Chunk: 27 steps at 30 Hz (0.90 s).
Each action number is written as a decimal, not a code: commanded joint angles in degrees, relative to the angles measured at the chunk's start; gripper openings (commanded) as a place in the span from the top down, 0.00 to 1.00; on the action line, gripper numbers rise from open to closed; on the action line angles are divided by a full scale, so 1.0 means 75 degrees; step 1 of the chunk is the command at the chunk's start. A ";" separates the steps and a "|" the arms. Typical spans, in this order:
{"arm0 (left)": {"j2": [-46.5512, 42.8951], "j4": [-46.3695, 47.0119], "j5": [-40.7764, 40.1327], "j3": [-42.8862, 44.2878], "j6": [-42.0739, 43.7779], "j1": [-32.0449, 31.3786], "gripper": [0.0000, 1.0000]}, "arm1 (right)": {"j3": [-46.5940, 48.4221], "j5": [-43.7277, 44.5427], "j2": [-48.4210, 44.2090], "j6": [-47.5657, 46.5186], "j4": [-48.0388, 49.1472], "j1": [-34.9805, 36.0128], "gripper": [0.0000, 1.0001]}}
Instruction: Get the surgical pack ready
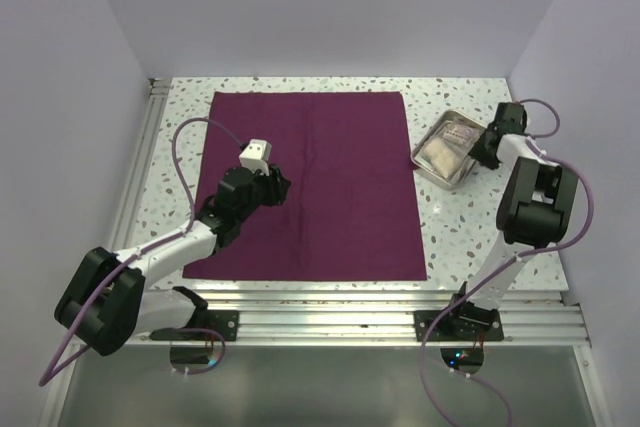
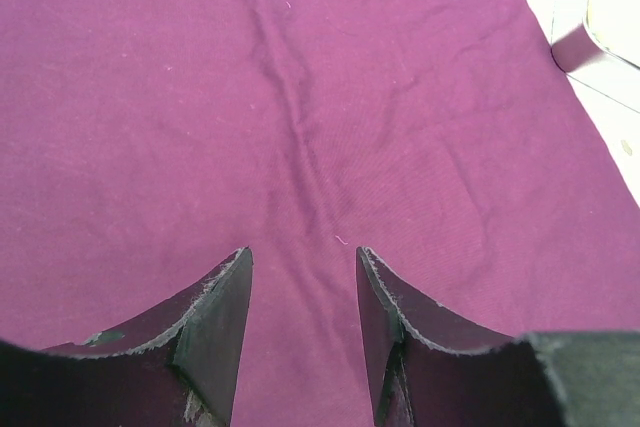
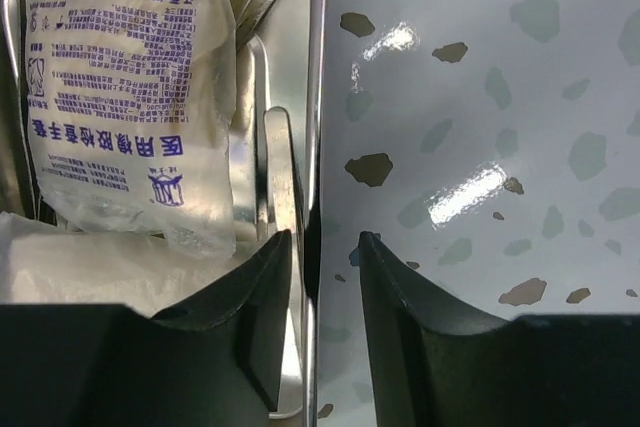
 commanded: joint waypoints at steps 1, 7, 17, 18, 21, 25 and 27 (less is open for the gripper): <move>-0.0224 0.0370 -0.0148 0.0014 -0.0023 0.0003 0.50 | -0.0212 -0.0114 -0.0443 0.0059 0.0060 -0.0012 0.62; -0.0201 0.0381 -0.0160 0.0014 -0.0011 0.0003 0.50 | -0.0024 -0.0313 -0.0103 0.0140 -0.0046 -0.0001 0.61; -0.0154 0.0393 -0.0207 0.0014 0.0001 0.0003 0.50 | -0.0013 -0.0466 0.0132 0.0281 -0.0022 -0.0012 0.91; -0.0154 0.0381 -0.0219 0.0014 0.0001 -0.0008 0.50 | -0.0106 -0.0454 -0.0042 0.0293 0.0024 -0.0001 0.96; -0.0177 0.0370 -0.0230 0.0014 0.0012 -0.0008 0.50 | -0.0259 -0.0337 -0.0582 0.0340 -0.0045 -0.0012 1.00; -0.0189 0.0358 -0.0195 0.0037 0.0001 0.0003 0.50 | -0.0692 -0.0220 -0.1402 0.0609 -0.0011 -0.0012 1.00; -0.0166 0.0358 -0.0184 0.0037 0.0001 0.0003 0.50 | -0.1065 -0.0301 -0.1730 0.0726 0.0118 -0.0001 1.00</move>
